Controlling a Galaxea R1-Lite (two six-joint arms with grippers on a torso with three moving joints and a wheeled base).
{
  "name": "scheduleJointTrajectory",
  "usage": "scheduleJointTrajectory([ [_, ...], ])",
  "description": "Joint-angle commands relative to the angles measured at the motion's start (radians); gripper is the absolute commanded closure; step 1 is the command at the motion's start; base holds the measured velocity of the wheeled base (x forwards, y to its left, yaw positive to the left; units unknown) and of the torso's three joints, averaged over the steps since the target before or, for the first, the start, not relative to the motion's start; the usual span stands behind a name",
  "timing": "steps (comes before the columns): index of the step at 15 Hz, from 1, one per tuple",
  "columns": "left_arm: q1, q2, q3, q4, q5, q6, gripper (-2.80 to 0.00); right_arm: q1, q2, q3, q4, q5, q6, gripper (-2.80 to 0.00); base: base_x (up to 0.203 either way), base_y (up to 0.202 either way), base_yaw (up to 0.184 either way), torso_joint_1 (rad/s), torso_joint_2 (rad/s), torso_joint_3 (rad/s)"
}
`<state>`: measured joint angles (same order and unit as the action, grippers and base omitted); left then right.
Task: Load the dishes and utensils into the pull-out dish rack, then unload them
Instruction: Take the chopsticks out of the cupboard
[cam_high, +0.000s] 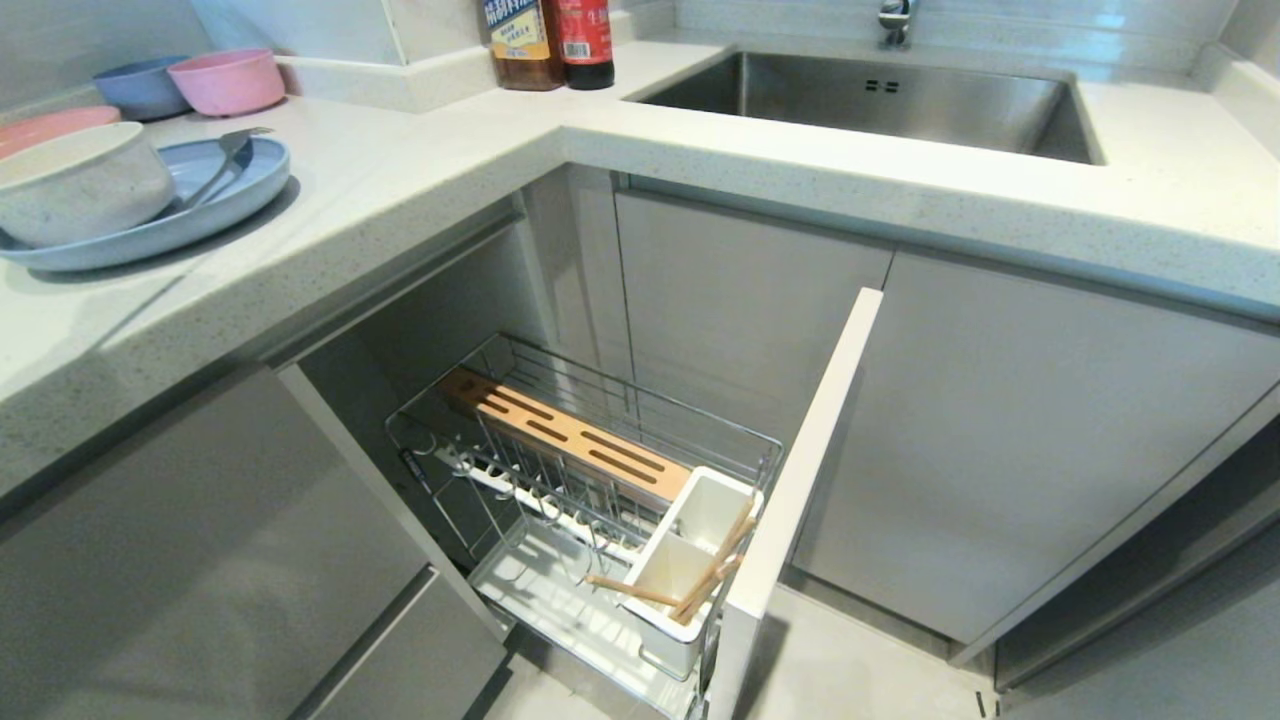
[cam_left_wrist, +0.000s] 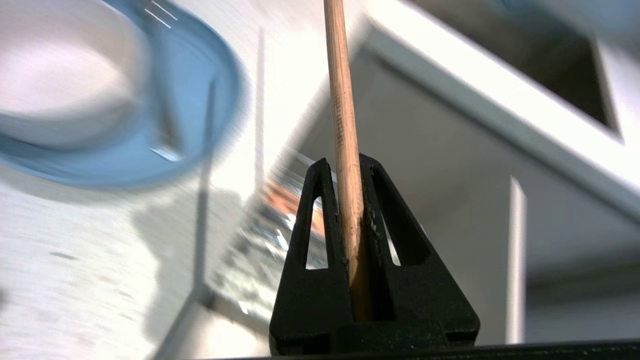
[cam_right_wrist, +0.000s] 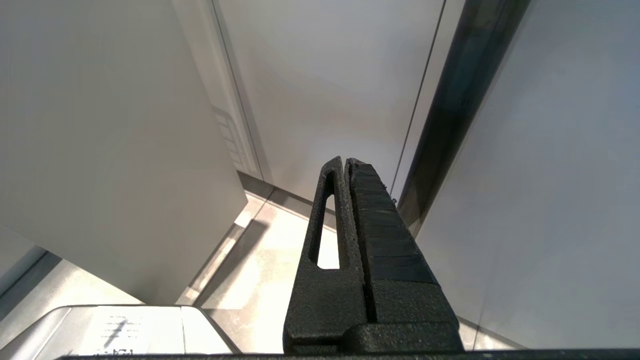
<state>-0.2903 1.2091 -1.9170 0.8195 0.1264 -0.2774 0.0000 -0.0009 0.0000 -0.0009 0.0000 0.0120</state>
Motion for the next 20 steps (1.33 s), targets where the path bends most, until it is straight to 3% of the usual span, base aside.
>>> scheduleJointTrajectory([
  [1,0.120,0.024,0.000,-0.056,0.004,-0.002,0.00,0.000,0.001,0.002,0.000,0.000,0.000,0.00,0.000,0.000,0.000,0.000,0.00,0.000],
  [3,0.216,0.086,0.001,-0.171,0.031,-0.002,0.00,0.000,0.001,0.002,-0.001,0.000,0.000,0.00,0.000,0.000,0.000,0.000,0.00,0.000],
  [7,0.237,0.181,0.042,-0.284,0.121,-0.004,0.00,0.000,0.001,0.002,-0.001,0.000,0.000,0.00,0.000,0.000,0.000,0.000,0.00,0.000],
  [10,0.241,0.230,0.074,-0.329,0.118,0.001,0.00,0.000,0.001,0.002,0.000,0.000,0.000,0.00,0.000,0.000,0.000,0.000,0.00,0.000],
  [20,0.240,0.348,0.090,-0.324,0.064,0.029,0.00,0.000,0.001,0.002,0.001,0.000,0.000,0.00,0.000,0.000,0.000,0.000,0.00,0.000],
])
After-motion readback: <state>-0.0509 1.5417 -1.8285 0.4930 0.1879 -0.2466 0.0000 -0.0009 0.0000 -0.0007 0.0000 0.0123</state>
